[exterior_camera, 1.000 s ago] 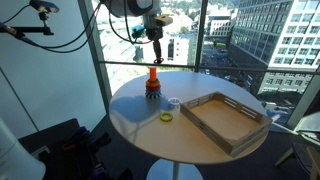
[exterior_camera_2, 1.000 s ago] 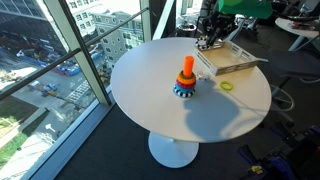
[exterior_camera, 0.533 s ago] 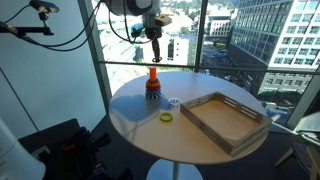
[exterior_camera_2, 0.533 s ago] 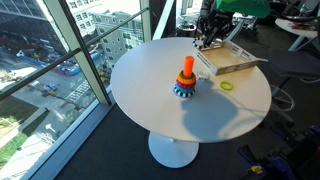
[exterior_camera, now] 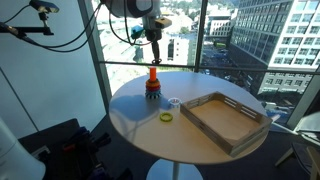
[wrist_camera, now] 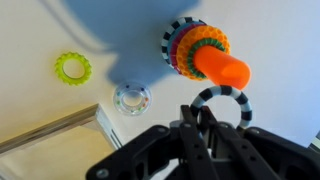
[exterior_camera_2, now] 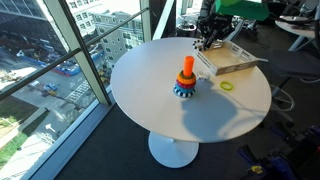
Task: Put the black and white circular object on the orange object
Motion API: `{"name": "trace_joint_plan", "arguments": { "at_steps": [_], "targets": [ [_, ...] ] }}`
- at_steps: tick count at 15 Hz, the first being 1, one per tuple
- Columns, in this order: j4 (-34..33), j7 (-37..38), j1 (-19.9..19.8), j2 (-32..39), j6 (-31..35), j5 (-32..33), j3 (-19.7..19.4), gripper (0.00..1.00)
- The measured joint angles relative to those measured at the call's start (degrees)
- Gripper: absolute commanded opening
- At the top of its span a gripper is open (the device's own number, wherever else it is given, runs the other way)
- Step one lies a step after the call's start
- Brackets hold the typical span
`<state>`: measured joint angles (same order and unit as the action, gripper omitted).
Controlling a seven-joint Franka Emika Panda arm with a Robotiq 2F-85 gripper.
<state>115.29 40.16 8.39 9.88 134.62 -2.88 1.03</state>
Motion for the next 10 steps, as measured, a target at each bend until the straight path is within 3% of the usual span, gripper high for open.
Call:
{"name": "trace_joint_plan", "arguments": {
  "at_steps": [10],
  "targets": [
    [-3.0, -2.5, 0.0, 3.5, 0.0, -5.1, 1.5, 0.05]
  ]
}}
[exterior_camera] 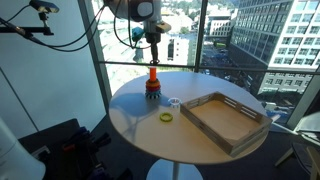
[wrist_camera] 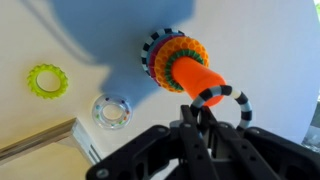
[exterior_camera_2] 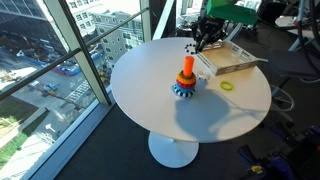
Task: Put the black and white circular object on the orange object
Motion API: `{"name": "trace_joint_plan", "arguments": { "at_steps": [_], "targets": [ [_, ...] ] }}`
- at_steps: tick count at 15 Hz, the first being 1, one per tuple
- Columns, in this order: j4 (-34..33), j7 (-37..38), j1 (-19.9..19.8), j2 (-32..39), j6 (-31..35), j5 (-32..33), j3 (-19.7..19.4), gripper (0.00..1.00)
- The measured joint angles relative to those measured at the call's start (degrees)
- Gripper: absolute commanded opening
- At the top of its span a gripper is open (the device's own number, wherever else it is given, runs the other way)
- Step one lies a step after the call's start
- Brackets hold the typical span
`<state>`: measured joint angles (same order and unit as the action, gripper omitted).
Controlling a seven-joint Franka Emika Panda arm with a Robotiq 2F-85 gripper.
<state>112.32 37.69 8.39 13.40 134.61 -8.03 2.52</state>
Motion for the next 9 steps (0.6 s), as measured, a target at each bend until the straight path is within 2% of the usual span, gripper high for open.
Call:
{"name": "trace_joint_plan", "arguments": {
  "at_steps": [9],
  "targets": [
    [-3.1, -1.9, -0.1, 4.4, -2.6, -4.0, 0.2, 0.05]
  ]
}}
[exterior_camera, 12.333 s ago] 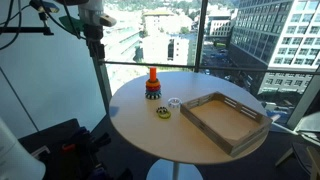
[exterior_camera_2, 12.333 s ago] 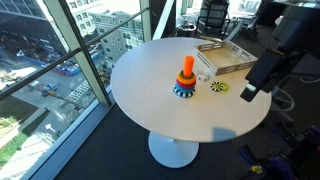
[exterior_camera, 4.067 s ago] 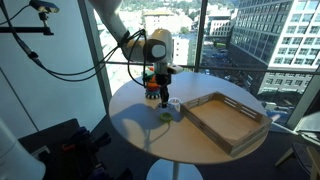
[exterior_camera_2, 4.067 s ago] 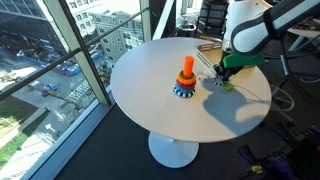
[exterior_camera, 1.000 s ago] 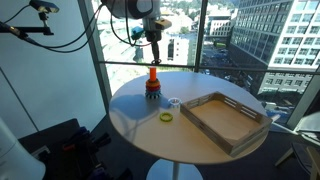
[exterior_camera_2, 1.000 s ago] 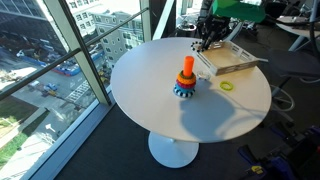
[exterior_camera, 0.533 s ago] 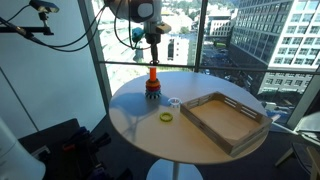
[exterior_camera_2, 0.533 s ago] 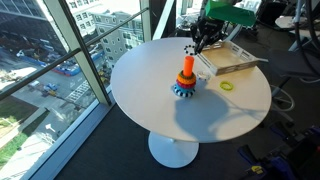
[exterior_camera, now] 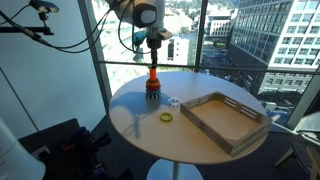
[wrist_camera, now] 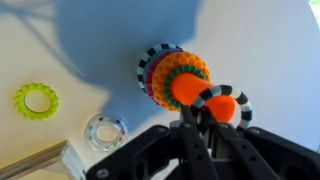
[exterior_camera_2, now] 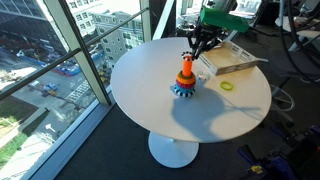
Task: Put the black and white circular object on the orange object
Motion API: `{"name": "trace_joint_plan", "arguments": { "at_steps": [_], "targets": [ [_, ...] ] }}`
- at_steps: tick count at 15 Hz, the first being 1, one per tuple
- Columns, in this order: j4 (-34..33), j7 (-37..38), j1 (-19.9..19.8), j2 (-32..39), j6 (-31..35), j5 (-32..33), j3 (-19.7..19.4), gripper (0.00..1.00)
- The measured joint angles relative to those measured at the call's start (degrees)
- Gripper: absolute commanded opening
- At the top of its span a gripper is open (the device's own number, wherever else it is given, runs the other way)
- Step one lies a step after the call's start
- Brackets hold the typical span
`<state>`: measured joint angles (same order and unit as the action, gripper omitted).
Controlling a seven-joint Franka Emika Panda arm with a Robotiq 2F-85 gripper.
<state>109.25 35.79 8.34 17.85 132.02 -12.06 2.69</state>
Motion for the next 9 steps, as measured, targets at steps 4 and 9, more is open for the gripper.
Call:
{"name": "trace_joint_plan", "arguments": {
  "at_steps": [4, 9],
  "targets": [
    [-1.0, -0.3, 0.0, 0.6, -1.1, -0.4, 0.0, 0.06],
    [-1.4, -0.4, 0.0, 0.6, -2.4, -0.4, 0.0, 0.44]
  ]
}}
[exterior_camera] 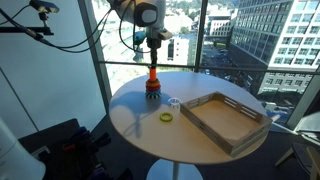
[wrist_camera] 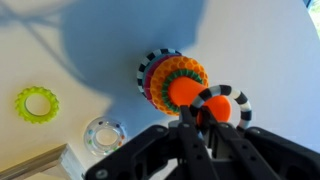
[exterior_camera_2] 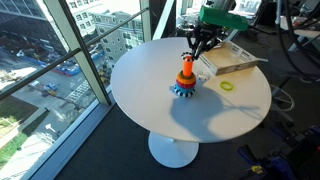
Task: Put the black and white circular object on the orange object
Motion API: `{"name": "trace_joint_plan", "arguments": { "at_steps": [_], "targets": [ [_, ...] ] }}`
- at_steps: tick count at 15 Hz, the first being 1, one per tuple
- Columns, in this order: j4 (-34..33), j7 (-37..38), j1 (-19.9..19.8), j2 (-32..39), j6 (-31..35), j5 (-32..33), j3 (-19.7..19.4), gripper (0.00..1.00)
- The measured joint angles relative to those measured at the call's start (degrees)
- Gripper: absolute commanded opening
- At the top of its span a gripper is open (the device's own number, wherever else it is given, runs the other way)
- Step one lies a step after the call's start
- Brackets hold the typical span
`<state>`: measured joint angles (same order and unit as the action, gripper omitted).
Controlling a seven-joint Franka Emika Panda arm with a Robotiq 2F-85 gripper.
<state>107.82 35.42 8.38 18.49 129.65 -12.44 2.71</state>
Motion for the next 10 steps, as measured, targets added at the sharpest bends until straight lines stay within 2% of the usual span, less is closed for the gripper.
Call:
{"name": "trace_joint_plan", "arguments": {
  "at_steps": [7, 10],
  "targets": [
    [-0.1, 0.0, 0.4, 0.0, -1.1, 0.1, 0.0, 0.98],
    [-0.1, 0.0, 0.4, 0.0, -1.1, 0.1, 0.0, 1.00]
  ]
}}
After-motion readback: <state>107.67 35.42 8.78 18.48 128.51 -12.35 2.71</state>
